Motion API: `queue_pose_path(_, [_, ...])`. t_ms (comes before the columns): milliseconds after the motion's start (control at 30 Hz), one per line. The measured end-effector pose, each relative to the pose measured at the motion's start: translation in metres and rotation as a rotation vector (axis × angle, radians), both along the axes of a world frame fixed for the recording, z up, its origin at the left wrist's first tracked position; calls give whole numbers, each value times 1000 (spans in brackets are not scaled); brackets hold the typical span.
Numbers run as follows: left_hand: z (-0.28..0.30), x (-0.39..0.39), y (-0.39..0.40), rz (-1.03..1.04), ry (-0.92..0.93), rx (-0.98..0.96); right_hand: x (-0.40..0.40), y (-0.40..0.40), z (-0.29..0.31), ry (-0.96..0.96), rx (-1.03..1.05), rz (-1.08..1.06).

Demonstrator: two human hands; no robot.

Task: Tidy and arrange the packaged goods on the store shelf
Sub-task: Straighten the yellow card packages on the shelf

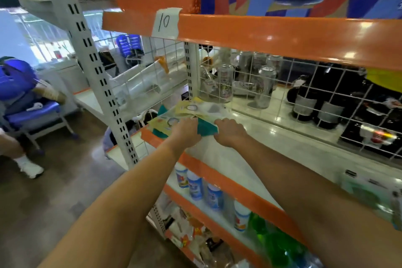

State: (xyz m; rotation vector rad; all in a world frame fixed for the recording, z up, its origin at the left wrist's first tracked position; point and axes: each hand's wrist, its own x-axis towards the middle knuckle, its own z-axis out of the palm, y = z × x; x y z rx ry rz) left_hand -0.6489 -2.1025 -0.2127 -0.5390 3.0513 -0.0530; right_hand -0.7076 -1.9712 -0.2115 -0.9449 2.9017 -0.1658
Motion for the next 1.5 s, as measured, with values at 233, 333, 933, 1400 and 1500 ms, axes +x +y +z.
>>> queue_pose_path(233, [-14, -28, -54, -116, -79, -123, -7, -52, -15, -18, -12, -100])
queue_pose_path(333, [-19, -46, -75, -116, -27, -74, -9, -66, -21, -16, -24, -137])
queue_pose_path(933, [-55, -127, -107, -200, 27, -33, -40, -70, -43, 47, -77, -240])
queue_pose_path(1400, [-56, -113, -111, -370, 94, -214, -28, -74, -47, 49, -93, -240])
queue_pose_path(1500, [-55, -103, -111, -414, 166, -261, -26, -74, -46, 36, -109, -255])
